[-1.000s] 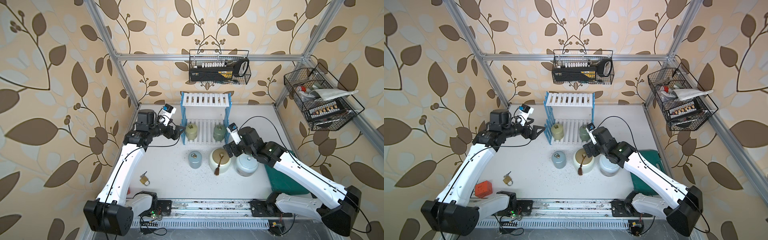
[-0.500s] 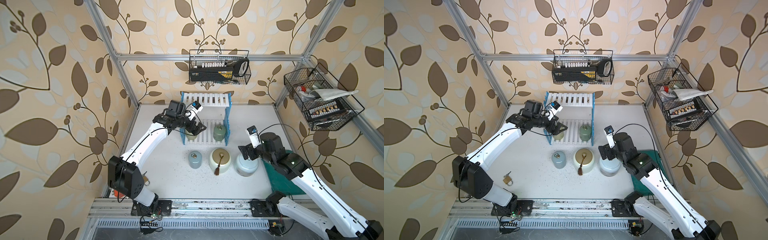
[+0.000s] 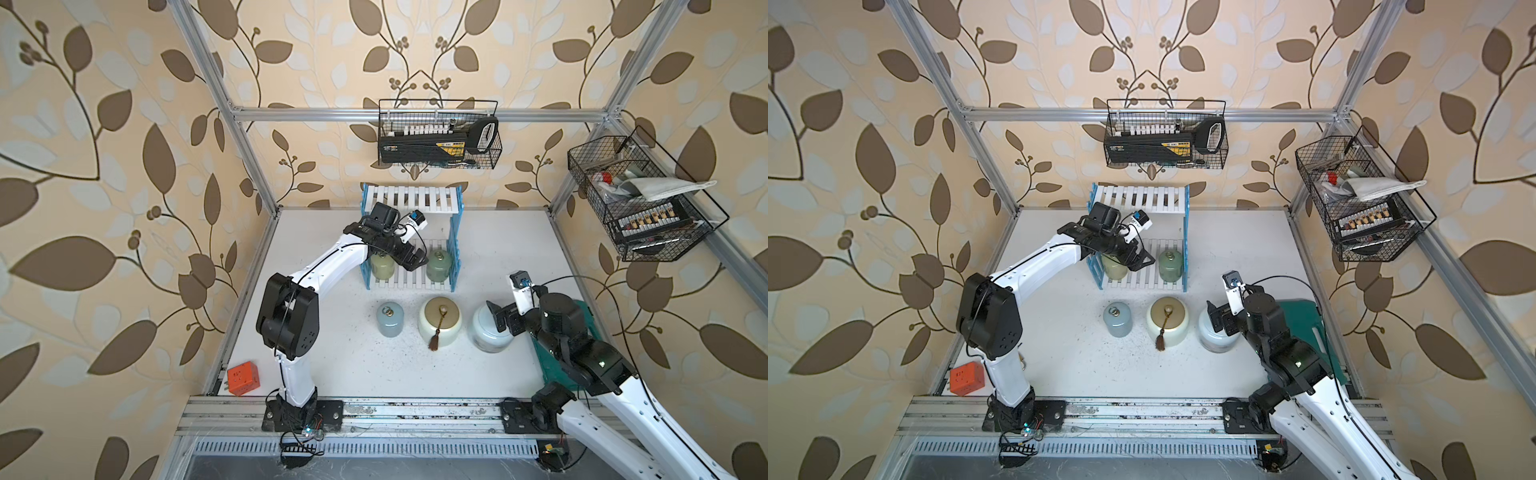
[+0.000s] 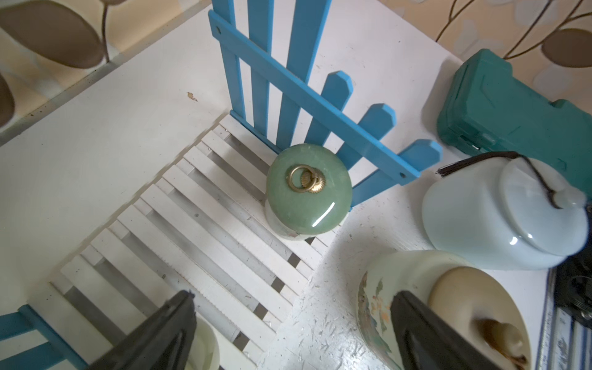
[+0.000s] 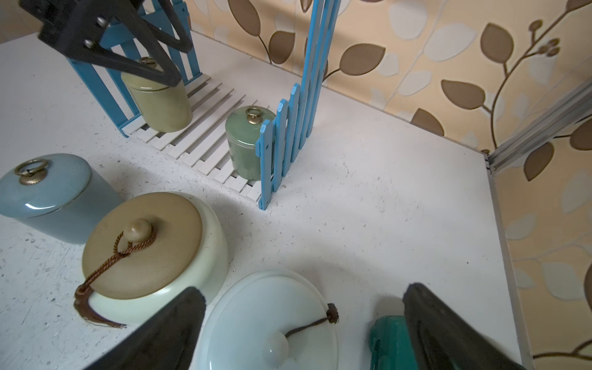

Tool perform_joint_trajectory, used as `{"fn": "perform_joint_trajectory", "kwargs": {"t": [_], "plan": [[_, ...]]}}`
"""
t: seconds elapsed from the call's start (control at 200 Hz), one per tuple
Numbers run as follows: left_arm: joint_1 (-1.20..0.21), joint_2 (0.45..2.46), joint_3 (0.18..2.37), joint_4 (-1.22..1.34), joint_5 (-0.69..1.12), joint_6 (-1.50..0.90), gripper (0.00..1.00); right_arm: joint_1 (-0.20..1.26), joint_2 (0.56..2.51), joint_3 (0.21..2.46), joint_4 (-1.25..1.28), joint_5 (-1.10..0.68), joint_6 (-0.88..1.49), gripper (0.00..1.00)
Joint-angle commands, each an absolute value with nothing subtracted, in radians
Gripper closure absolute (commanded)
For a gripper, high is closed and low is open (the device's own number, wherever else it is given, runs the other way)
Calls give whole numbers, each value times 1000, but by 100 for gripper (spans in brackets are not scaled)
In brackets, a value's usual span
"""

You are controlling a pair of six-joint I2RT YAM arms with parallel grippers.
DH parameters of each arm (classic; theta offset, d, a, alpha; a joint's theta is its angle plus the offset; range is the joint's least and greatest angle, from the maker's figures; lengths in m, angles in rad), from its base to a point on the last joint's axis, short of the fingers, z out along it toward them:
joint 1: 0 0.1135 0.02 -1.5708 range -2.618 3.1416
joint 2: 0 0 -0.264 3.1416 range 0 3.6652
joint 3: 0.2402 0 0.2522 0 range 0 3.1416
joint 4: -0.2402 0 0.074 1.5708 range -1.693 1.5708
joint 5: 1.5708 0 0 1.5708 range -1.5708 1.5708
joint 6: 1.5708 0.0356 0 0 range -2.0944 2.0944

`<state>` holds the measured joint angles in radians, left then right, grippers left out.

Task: Remove the tea canisters from the shelf
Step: Pick up the tea canister from the shelf.

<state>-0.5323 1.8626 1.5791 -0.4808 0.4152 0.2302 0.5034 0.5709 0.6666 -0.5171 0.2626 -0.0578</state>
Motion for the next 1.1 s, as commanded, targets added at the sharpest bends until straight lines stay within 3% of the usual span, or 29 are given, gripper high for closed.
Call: {"fn": "perform_joint_trajectory", "kwargs": {"t": [0.0, 1.095], "plan": [[-545, 1903, 1636, -451, 372, 223, 1, 500, 540, 636, -450, 305, -75, 1], [-643, 2188, 1820, -403, 382, 248, 1, 501, 408, 566, -382, 396, -100, 1]]}}
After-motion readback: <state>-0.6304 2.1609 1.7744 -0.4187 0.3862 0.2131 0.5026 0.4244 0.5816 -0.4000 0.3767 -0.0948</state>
